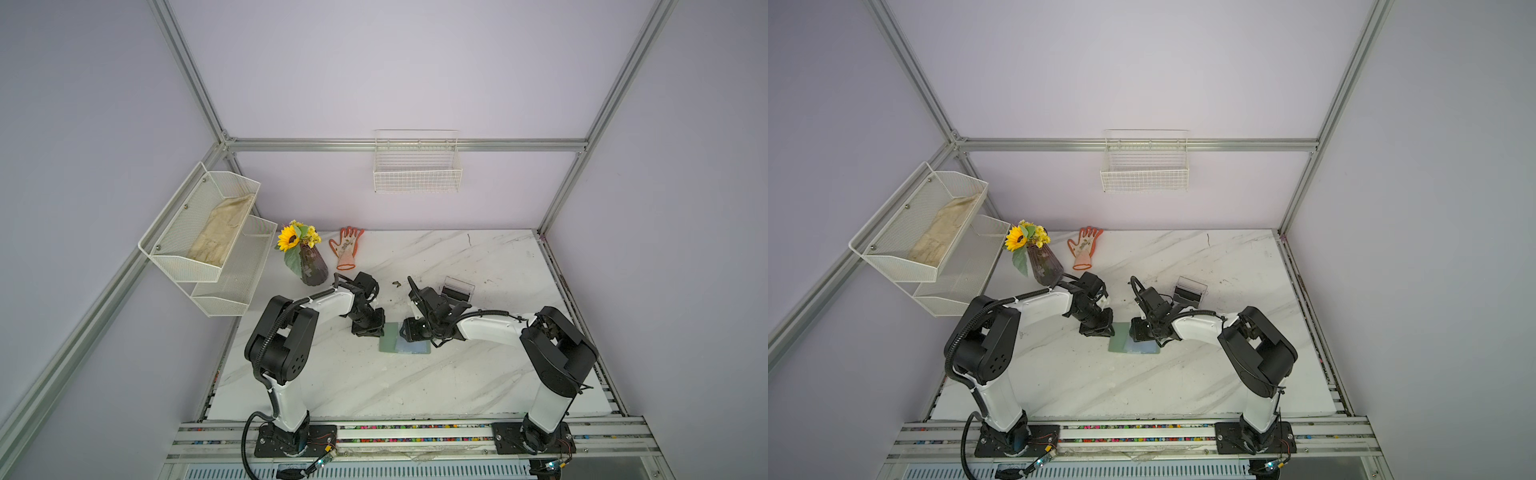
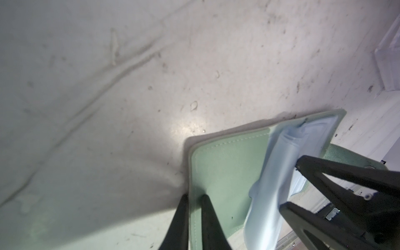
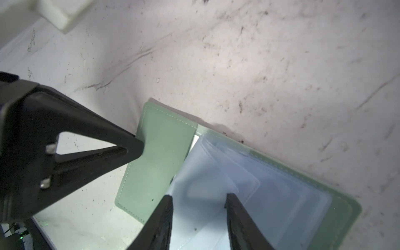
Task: Insert credit cards into a card holder
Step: Turn over the card slot in the card holder.
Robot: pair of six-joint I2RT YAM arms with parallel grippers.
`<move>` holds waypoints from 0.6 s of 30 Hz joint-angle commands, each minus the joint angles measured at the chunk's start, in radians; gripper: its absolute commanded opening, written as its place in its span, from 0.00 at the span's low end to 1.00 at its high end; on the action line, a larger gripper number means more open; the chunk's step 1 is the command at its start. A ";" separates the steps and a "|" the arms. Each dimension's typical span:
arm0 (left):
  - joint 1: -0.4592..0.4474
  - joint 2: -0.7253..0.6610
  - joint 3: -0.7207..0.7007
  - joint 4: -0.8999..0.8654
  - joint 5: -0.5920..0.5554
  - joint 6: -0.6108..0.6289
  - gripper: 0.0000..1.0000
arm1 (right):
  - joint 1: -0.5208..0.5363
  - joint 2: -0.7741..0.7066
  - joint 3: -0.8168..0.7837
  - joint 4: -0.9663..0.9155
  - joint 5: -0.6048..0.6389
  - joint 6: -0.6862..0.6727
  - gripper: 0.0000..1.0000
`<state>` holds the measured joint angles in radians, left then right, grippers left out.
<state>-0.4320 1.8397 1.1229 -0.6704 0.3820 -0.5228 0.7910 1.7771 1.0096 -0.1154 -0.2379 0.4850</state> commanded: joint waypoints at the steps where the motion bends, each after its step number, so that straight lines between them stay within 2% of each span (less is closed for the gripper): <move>1: -0.004 0.029 -0.038 -0.044 -0.056 0.003 0.14 | 0.004 -0.013 0.010 0.024 -0.024 0.003 0.44; 18: -0.004 0.047 -0.041 -0.044 -0.062 0.007 0.14 | 0.017 0.015 0.058 0.057 -0.082 -0.011 0.44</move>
<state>-0.4320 1.8397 1.1229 -0.6704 0.3813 -0.5220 0.7975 1.7786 1.0416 -0.0849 -0.2955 0.4820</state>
